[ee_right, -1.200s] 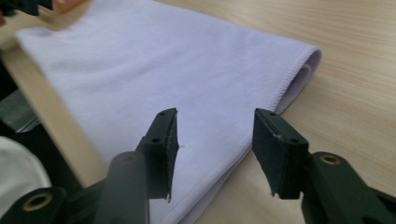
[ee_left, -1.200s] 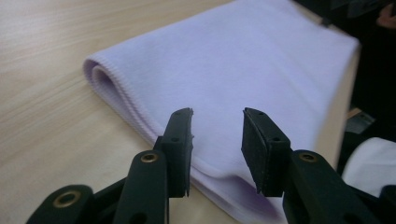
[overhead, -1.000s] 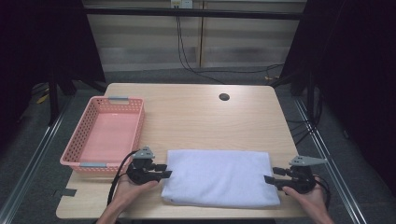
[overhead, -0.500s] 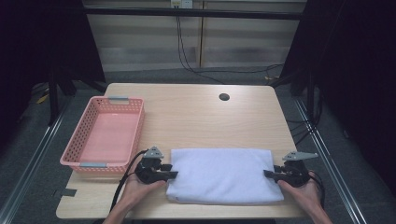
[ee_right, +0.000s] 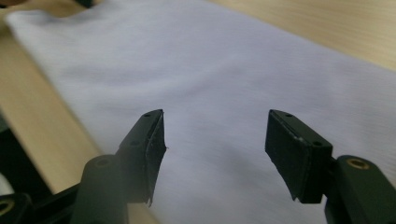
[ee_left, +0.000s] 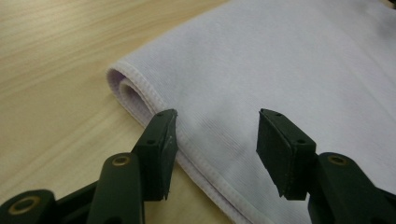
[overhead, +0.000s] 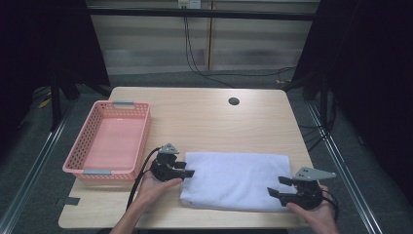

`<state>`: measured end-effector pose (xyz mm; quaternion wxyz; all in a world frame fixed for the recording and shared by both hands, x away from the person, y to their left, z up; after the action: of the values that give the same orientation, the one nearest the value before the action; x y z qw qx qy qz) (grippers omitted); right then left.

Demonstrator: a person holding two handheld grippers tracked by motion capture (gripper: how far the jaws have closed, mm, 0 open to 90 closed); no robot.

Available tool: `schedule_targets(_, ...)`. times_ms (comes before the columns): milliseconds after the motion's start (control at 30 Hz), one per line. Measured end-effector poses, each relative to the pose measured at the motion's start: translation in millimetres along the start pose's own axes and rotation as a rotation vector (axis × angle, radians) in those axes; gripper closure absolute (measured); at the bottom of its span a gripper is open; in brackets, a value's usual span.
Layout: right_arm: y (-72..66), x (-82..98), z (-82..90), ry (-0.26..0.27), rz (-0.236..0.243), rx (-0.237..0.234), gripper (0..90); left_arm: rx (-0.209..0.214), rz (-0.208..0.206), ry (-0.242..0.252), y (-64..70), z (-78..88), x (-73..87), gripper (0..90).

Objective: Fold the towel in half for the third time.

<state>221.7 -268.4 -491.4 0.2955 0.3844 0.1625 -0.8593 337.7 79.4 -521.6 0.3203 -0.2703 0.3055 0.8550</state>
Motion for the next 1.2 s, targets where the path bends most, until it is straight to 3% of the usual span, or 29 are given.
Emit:
schedule_targets(167,-38.1,-15.0,-33.4,-0.037,0.037,-0.141,38.1,-0.003,-0.001,-0.011,-3.8,-5.2,0.2,49.3)
schedule_targets(333,-87.9,-45.4,-77.4,-0.053,0.121,-0.295,38.2,-0.003,0.003,-0.014,-4.6,-5.1,3.0,48.1)
schedule_targets(567,-143.5,-78.9,-132.9,-0.078,0.231,-0.417,40.2,-0.016,-0.005,-0.029,-5.7,-7.1,6.5,47.1)
schedule_targets(700,-156.2,-88.8,-152.0,-0.058,0.257,-0.433,40.3,-0.018,0.001,-0.028,-5.6,-7.2,6.7,46.8)
schedule_targets(767,-159.0,-88.3,-161.7,-0.085,0.286,-0.426,40.3,-0.014,0.003,-0.026,-5.7,-7.3,6.5,46.6)
schedule_targets(800,-160.4,-87.9,-165.5,-0.101,0.289,-0.446,40.2,-0.012,0.006,-0.026,-5.8,-7.3,6.5,46.4)
schedule_targets(933,-161.8,-84.2,-169.8,-0.1,0.307,-0.422,40.3,-0.018,0.01,-0.021,-5.1,-8.2,6.0,46.6)
schedule_targets(1033,-165.5,-80.4,-168.7,-0.101,0.366,-0.393,39.5,-0.02,0.004,-0.029,-5.9,-8.3,5.3,45.4)
schedule_targets(1200,-172.0,-76.1,-168.1,-0.088,0.438,-0.316,40.4,-0.033,0.032,-0.017,-9.1,-10.7,1.3,43.0)
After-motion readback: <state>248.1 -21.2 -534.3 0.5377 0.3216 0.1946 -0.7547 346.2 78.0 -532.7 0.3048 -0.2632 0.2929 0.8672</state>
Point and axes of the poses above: each handheld gripper's, and its own axes: z roughly backward along the jaws, x roughly out of its underside, y roughly to its right, the point moved 5 cm from there along -z, roughly forward along the jaws, and after that the axes turned 6 degrees about z, right-handed, at the moved point
